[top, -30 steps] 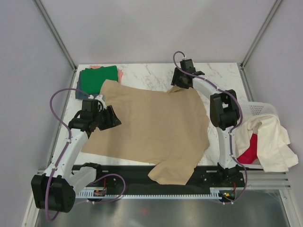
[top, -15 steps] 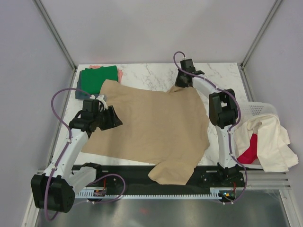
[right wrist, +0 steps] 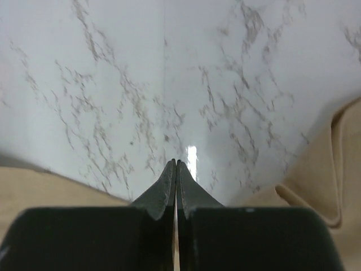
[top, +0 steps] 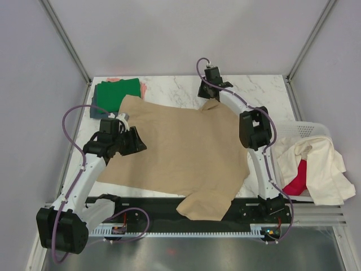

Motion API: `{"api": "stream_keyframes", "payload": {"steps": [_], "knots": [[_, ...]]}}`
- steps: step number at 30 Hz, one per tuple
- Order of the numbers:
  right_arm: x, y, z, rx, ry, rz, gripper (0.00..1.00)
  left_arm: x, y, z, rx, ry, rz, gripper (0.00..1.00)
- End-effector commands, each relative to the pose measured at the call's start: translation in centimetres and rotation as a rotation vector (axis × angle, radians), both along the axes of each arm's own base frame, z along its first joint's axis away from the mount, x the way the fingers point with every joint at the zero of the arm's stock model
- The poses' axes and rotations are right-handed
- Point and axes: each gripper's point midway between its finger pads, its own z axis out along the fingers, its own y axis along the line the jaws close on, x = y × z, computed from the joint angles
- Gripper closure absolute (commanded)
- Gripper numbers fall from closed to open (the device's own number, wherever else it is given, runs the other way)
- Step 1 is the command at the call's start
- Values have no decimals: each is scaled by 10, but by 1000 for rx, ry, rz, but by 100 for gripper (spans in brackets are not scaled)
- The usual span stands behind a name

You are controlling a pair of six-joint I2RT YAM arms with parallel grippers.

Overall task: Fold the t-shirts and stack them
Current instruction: Flatten the tshirt out

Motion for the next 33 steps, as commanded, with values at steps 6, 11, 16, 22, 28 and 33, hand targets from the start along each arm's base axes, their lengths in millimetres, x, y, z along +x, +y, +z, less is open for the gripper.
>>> {"api": "stream_keyframes", "payload": {"steps": [6,11,16,22,28,33], "knots": [[-34,-41,33,-107,-52,-96,77,5,-5,8,-7,-31,-7,45],[-39,-56,33,-165,-53,-119,34,5,-4,9,-4,-36,-4,45],[-31,-70,34,-192,-52,-154,28,5,-5,9,-5,-36,-7,45],[-8,-69,23,-226,-37,-138,28,4,-6,9,-8,-36,-14,45],[-6,-65,1,-232,-1,-114,31,4,-6,8,-8,-31,-15,45],[-12,-61,-13,-218,18,-92,37,3,-7,8,-8,-30,-17,45]]}}
